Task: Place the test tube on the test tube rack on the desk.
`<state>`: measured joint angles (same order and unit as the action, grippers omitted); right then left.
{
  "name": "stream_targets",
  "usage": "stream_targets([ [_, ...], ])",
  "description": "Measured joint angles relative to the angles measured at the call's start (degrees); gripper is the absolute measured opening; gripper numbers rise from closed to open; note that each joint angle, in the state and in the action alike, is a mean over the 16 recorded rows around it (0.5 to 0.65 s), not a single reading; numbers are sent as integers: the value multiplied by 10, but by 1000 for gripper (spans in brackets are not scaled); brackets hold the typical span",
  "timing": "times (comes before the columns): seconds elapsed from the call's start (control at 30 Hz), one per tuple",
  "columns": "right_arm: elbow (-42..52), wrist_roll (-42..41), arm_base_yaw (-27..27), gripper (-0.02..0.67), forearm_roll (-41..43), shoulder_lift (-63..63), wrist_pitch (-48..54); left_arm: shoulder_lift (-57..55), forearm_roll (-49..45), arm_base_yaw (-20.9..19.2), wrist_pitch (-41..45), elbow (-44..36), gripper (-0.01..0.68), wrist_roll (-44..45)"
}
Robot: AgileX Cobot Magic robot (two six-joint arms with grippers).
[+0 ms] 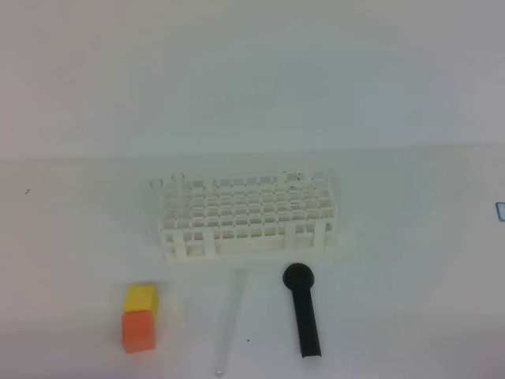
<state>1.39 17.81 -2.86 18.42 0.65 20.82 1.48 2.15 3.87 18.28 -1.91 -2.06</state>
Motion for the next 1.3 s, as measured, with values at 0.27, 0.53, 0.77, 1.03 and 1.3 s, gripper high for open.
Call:
stream_targets([
  [0.27, 0, 0, 1, -1, 0, 0, 0, 0, 77, 0, -35, 0, -1, 0],
  [0.53, 0, 0, 3, -1, 0, 0, 0, 0, 222, 0, -92, 0, -1, 0],
  [0.77, 0, 0, 3, -1, 0, 0, 0, 0, 299, 0, -130, 0, -1, 0],
  [1.03, 0, 0, 3, -1, 0, 0, 0, 0, 387, 0, -226, 2, -1, -9],
  [1.3, 0, 0, 3, -1, 0, 0, 0, -15, 452, 0, -306, 41, -1, 57],
])
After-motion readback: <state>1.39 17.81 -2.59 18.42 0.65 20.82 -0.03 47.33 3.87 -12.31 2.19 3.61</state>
